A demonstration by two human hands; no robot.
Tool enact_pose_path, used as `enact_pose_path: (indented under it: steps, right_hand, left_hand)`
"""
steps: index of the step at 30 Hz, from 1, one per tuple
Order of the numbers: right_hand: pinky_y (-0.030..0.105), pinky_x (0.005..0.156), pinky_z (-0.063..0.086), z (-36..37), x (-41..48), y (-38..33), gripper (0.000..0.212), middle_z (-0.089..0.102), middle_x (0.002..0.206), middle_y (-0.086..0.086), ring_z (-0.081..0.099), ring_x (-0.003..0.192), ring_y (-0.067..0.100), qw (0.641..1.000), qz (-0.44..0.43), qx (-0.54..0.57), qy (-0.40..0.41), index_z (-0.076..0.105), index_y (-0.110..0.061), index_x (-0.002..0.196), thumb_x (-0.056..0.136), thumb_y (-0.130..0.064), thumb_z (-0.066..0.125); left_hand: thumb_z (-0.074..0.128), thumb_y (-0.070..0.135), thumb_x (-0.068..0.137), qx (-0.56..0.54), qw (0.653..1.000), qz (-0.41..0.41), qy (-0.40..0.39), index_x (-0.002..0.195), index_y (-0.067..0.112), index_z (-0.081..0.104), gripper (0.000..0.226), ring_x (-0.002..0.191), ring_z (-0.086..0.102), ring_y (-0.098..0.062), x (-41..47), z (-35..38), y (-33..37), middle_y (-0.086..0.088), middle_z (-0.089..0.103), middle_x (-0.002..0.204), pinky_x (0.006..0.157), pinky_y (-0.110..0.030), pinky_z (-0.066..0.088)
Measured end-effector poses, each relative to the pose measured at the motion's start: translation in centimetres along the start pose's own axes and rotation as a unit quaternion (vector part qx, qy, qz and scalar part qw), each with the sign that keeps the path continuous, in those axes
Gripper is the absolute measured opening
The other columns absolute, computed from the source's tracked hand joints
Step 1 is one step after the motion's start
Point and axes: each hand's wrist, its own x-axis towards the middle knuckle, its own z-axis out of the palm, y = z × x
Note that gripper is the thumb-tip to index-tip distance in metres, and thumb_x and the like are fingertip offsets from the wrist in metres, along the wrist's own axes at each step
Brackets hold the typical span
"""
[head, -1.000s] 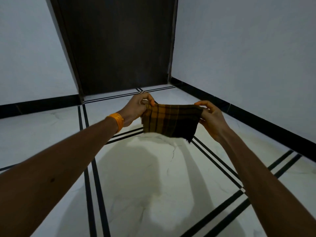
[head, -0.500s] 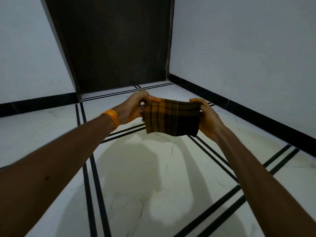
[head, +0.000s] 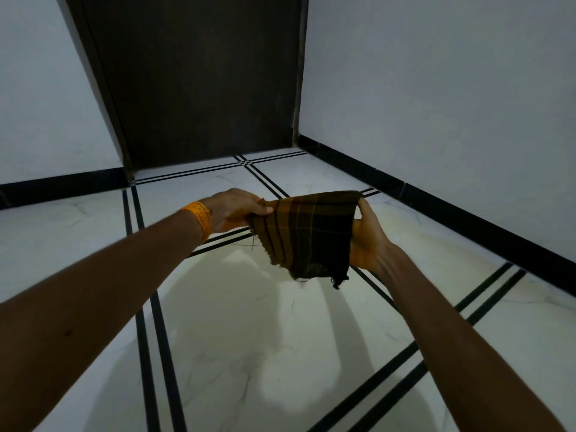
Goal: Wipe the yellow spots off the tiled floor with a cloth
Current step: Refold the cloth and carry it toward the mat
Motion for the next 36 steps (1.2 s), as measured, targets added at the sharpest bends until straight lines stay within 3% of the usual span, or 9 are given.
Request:
enact_pose_path:
  steps: [5,9,16,19,23,25,27,31,36]
  right_hand:
    - [0.057,0.113,0.039,0.3,0.6,0.4,0.082,0.061,0.14,0.017,0.056,0.13,0.043,0.999,0.017,0.045,-0.023,0.057,-0.016,0.141,0.091,-0.077,0.036]
    - [0.056,0.111,0.041,0.7,0.8,0.8,0.082,0.062,0.138,0.019,0.057,0.128,0.042,0.997,0.036,0.061,-0.029,0.058,-0.015,0.14,0.09,-0.076,0.037]
    - [0.05,0.085,0.057,1.0,1.0,1.2,0.065,0.073,0.115,0.018,0.064,0.113,0.038,0.991,0.085,0.091,0.051,0.068,-0.011,0.122,0.093,-0.062,0.041]
    - [0.048,0.076,0.061,1.2,0.9,1.8,0.062,0.074,0.109,0.018,0.066,0.107,0.037,0.982,0.102,0.139,0.08,0.069,-0.013,0.121,0.092,-0.06,0.042]
    - [0.05,0.085,0.057,0.9,0.7,2.0,0.066,0.066,0.127,0.018,0.062,0.114,0.037,0.973,0.116,0.174,0.094,0.061,-0.009,0.131,0.09,-0.057,0.045]
    - [0.052,0.08,0.058,0.4,0.9,2.0,0.065,0.066,0.121,0.021,0.062,0.11,0.039,0.973,0.118,0.175,0.091,0.058,-0.002,0.127,0.092,-0.055,0.045]
    - [0.049,0.093,0.055,-0.1,0.9,1.8,0.069,0.063,0.129,0.025,0.06,0.119,0.039,0.972,0.12,0.187,0.079,0.05,0.004,0.133,0.091,-0.051,0.048]
    - [0.046,0.098,0.054,-0.2,0.9,0.8,0.063,0.062,0.133,0.023,0.062,0.124,0.038,0.978,0.052,0.196,0.052,0.044,0.002,0.141,0.09,-0.03,0.064]
    - [0.047,0.093,0.059,0.0,1.1,0.3,0.059,0.058,0.132,0.021,0.065,0.118,0.038,0.994,-0.1,-0.025,0.022,0.063,-0.019,0.133,0.082,0.011,0.069]
  left_hand:
    - [0.056,0.017,0.099,-0.083,0.996,0.013,-0.013,0.108,0.017,0.056,0.01,0.107,0.064,-0.029,0.3,0.4,-0.4,-0.012,0.068,0.107,0.09,-0.047,0.053]
    - [0.057,0.016,0.099,-0.133,0.991,0.021,0.019,0.117,0.016,0.053,0.019,0.103,0.065,-0.026,0.2,0.9,-1.0,-0.014,0.062,0.113,0.08,-0.041,0.057]
    - [0.066,0.026,0.093,-0.167,0.985,-0.008,0.047,0.144,0.022,0.041,0.057,0.104,0.064,-0.023,0.3,1.1,-2.0,-0.01,0.062,0.114,0.08,-0.038,0.056]
    - [0.069,0.018,0.091,-0.233,0.972,-0.005,0.01,0.141,0.021,0.04,0.058,0.102,0.067,-0.022,0.3,1.5,-1.6,-0.011,0.062,0.116,0.077,-0.036,0.059]
    - [0.066,0.001,0.088,-0.205,0.977,0.008,-0.053,0.129,0.021,0.056,0.047,0.095,0.074,-0.023,-0.1,1.5,-0.9,-0.013,0.07,0.111,0.078,-0.037,0.061]
    - [0.066,0.003,0.089,-0.165,0.985,0.003,-0.039,0.123,0.022,0.061,0.039,0.099,0.071,-0.025,0.0,1.3,-1.3,-0.014,0.067,0.115,0.083,-0.038,0.06]
    - [0.066,0.006,0.09,-0.153,0.988,-0.002,-0.008,0.12,0.022,0.063,0.033,0.104,0.068,-0.026,0.1,1.3,-1.9,-0.017,0.064,0.118,0.087,-0.04,0.058]
    - [0.064,0.006,0.092,-0.185,0.983,0.015,0.016,0.123,0.017,0.062,0.032,0.096,0.07,-0.023,0.2,1.0,-2.5,-0.016,0.067,0.112,0.078,-0.035,0.061]
    - [0.073,-0.004,0.08,-0.083,0.995,0.05,-0.036,0.116,0.013,0.069,0.04,0.108,0.067,-0.026,0.0,0.6,-2.4,-0.013,0.068,0.114,0.088,-0.033,0.058]
